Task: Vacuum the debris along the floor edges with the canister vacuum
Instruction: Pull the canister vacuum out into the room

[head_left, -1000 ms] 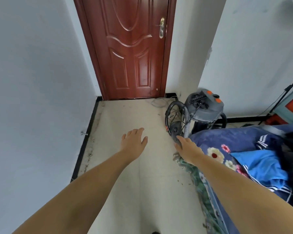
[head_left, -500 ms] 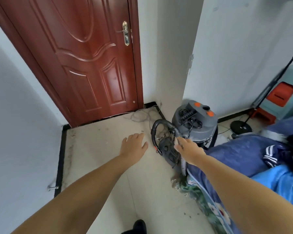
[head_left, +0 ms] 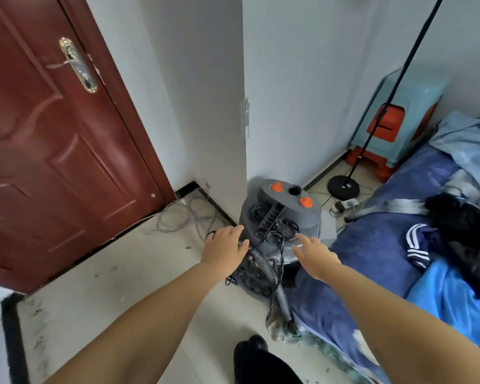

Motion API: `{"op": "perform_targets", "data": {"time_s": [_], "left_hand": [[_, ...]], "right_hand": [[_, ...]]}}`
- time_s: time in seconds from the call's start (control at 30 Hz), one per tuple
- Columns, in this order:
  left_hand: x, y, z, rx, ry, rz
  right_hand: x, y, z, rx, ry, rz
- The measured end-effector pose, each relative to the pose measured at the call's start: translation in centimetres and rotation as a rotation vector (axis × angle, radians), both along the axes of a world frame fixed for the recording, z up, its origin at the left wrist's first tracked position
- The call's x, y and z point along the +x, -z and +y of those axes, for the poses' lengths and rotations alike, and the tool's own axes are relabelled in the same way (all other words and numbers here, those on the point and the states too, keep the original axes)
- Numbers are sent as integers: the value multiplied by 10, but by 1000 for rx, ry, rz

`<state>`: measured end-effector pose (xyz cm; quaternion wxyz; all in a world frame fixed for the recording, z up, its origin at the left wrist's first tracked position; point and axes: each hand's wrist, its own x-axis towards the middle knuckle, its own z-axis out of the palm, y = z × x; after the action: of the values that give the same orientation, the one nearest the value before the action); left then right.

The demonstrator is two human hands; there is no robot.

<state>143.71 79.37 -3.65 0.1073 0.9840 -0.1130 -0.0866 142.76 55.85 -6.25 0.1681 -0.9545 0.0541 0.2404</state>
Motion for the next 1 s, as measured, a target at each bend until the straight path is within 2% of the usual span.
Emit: {"op": "perform_targets", "data": {"time_s": [0.23,0.47,0.7,0.83,1.0], "left_hand": [[101,37,3,2,71,84],[192,118,-29,-47,235,195],[260,210,-43,-43,341,123],[272,250,-45,-58,369,139],[264,277,-37,-203,340,115]], "right_hand": [[86,29,7,56,74,58],[143,102,11,154,371,106],[188,175,41,231,706,-95],[199,203,50,134,784,-199],[197,218,57,113,833,-309]]}}
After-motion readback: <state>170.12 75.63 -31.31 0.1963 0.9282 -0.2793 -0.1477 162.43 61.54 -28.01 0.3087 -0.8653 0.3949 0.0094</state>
